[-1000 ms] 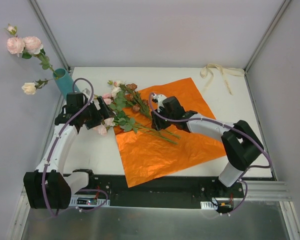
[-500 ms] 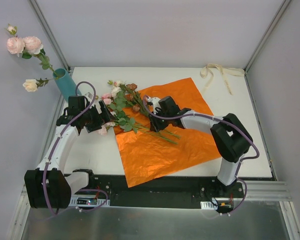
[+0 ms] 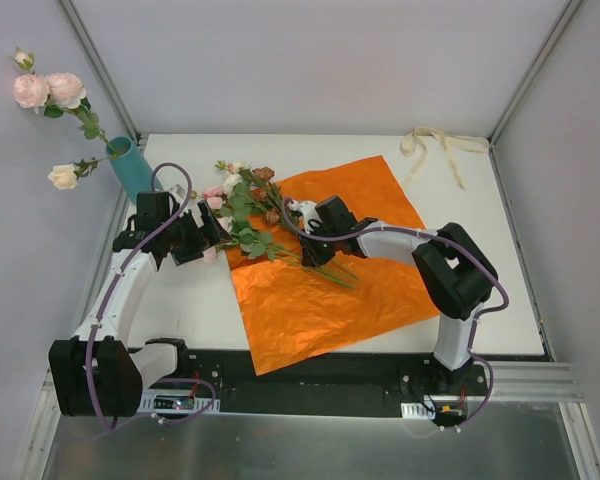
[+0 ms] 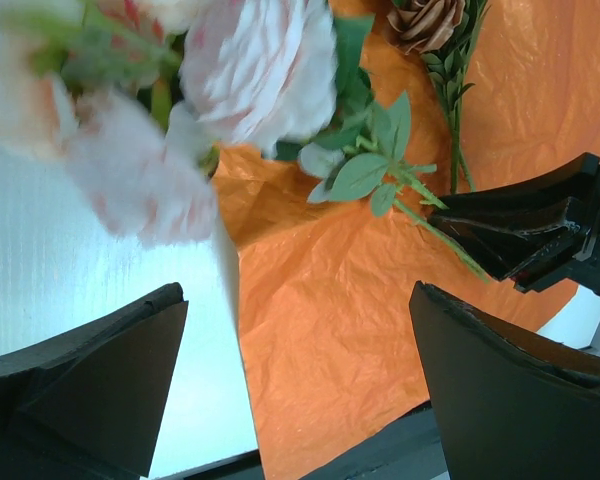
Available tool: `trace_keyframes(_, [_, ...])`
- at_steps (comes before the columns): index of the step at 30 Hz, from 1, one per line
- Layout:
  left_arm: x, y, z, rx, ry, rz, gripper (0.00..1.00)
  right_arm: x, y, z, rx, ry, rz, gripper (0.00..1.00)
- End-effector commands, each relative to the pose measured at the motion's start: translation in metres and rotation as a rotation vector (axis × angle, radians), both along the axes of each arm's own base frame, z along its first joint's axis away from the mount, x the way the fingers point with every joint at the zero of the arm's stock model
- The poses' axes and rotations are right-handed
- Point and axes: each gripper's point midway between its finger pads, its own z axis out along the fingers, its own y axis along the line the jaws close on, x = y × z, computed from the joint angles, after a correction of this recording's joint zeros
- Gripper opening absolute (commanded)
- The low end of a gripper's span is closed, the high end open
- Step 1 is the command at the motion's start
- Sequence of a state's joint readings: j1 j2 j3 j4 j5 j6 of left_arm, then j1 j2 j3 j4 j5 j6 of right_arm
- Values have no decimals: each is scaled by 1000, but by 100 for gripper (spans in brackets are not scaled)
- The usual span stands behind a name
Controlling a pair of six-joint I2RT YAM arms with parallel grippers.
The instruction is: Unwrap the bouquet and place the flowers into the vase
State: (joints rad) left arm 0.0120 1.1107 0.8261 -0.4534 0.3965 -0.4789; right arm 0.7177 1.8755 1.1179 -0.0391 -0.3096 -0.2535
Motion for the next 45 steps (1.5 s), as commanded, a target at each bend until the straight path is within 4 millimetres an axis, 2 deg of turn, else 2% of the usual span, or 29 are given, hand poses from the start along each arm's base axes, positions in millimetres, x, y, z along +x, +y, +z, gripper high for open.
trace_keyframes(1, [3,-5,7,-8,-25,-27,99,4,15,22,79,-40,57,20])
trace_keyframes(11, [1,-4,6,-6,-22,-24,98,-5,16,53,141,-82,102,0])
trace_keyframes(16, [1,-6,9,-23,-22,-14,98,-3,19,67,175,-119,108,0])
trace_keyframes(21, [7,-15,25,-108,-21,21,95,-8,27,80,235,-117,108,0])
trace_keyframes(26, [22,-27,51,-228,-97,47,93,-11,39,111,354,-141,75,0])
trace_keyframes(30, [34,-31,62,-296,-159,86,93,-12,45,136,442,-175,42,0])
trace_keyframes(31, [36,-41,67,-312,-188,56,92,-13,47,143,466,-185,38,0])
trace_keyframes(40, [49,-80,77,-398,-264,-1,90,-33,58,174,547,-221,63,0])
trace_keyframes(43, [51,-85,78,-396,-288,3,85,-39,61,185,587,-223,65,0])
trace_keyframes(45, [51,-86,78,-397,-291,11,74,-41,62,190,610,-210,54,0])
